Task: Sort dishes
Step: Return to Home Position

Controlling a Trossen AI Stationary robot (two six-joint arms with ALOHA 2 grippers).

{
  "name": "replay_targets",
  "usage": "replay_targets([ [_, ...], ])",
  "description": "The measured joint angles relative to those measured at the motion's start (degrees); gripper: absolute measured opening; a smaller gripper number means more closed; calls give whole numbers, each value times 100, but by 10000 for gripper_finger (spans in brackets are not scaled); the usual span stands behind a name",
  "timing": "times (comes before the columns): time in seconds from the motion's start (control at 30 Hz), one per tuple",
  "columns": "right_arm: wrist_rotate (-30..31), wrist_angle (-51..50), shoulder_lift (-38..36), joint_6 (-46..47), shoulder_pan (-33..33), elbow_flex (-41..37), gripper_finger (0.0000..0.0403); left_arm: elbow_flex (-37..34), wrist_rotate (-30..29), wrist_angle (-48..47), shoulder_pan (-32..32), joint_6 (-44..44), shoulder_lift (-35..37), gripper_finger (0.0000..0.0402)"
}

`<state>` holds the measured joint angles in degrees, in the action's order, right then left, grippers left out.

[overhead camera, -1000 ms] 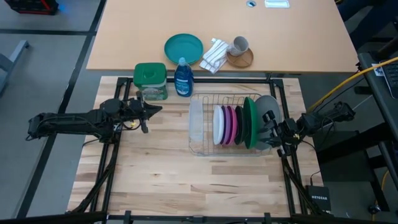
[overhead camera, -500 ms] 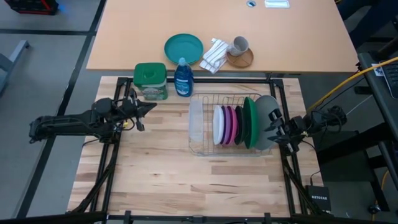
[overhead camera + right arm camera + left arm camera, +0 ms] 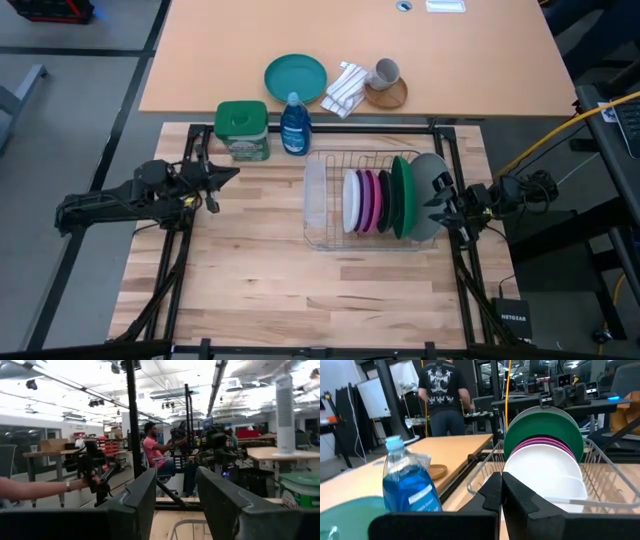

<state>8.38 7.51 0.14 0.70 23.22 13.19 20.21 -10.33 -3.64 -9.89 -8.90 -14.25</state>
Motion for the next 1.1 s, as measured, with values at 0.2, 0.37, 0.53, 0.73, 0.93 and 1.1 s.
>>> replay_targets([
  [0.2,205,1,0,203,-2,0,147,0,2,-711,0,380,722,1],
  [0.37,201,-2,0,205,-2,0,147,-189,8,-626,4,417,1173,1],
  [0.53,198,-7,0,205,-2,0,147,-1024,13,135,4,530,1400,1],
  [0.73,193,-7,2,205,0,0,147,-1743,5,1261,4,257,1400,1],
  [0.93,193,-27,2,205,0,0,147,-1963,3,1312,4,219,1400,1],
  [1.1,193,-46,2,205,0,0,147,-1963,-39,1025,4,573,1402,1],
])
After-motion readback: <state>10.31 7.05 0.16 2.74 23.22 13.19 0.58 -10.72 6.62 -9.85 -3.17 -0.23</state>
